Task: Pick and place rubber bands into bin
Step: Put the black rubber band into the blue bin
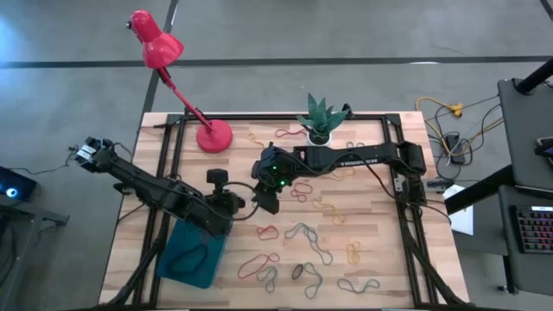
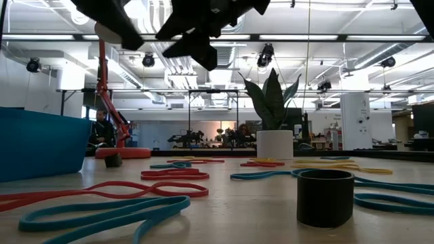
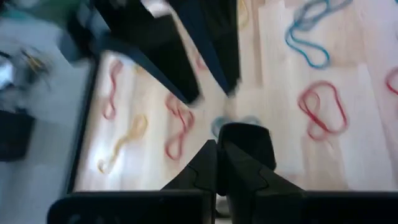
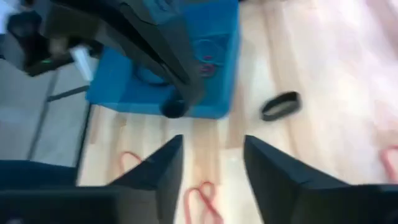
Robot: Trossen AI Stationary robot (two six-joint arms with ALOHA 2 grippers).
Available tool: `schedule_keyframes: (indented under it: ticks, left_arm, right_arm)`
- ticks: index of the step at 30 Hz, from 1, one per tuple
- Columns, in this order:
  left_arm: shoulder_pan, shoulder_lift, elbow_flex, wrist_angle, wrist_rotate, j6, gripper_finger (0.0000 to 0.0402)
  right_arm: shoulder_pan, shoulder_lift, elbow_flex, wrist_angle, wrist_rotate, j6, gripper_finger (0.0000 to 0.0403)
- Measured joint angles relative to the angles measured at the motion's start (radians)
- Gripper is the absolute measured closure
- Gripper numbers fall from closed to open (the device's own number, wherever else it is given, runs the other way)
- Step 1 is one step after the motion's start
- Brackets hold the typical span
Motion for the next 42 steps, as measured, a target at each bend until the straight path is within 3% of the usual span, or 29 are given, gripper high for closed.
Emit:
schedule_keyframes:
  ticks: [4, 8, 11, 18, 23, 31, 37, 42]
  left_arm:
    - [-0.023, -0.019, 0.004, -0.149, 0.146, -0.174, 0.0401]
    - [-0.061, -0.047, -0.02, -0.239, 0.482, -0.39, 0.0401]
    - [-0.12, -0.051, -0.074, -0.23, 0.6, -0.535, 0.0401]
    - [-0.241, -0.038, -0.28, -0.037, 0.603, -0.911, 0.0401]
    - [-0.277, -0.049, -0.347, 0.034, 0.5, -1.224, 0.0378]
    - [-0.282, -0.077, -0.338, 0.022, 0.487, -1.263, 0.0273]
    - [-0.282, -0.09, -0.338, 0.004, 0.52, -1.255, 0.0204]
    - [-0.274, -0.127, -0.34, -0.032, 0.509, -1.183, 0.0192]
  right_arm:
    - [0.0, -0.003, 0.0, -0.073, 0.045, -0.052, 0.0184]
    - [0.0, -0.003, -0.001, -0.15, 0.045, -0.062, 0.0156]
    - [0.0, -0.002, -0.003, -0.203, 0.045, -0.062, 0.015]
    - [0.003, -0.001, -0.018, -0.371, 0.1, -0.168, 0.0159]
    - [0.029, -0.001, -0.026, -0.472, 0.127, -0.391, 0.0165]
    - [0.144, -0.003, -0.045, -0.617, 0.286, -0.667, 0.0165]
    - [0.208, -0.003, -0.06, -0.617, 0.284, -0.662, 0.0165]
    - [0.26, -0.004, -0.076, -0.598, 0.28, -0.609, 0.0165]
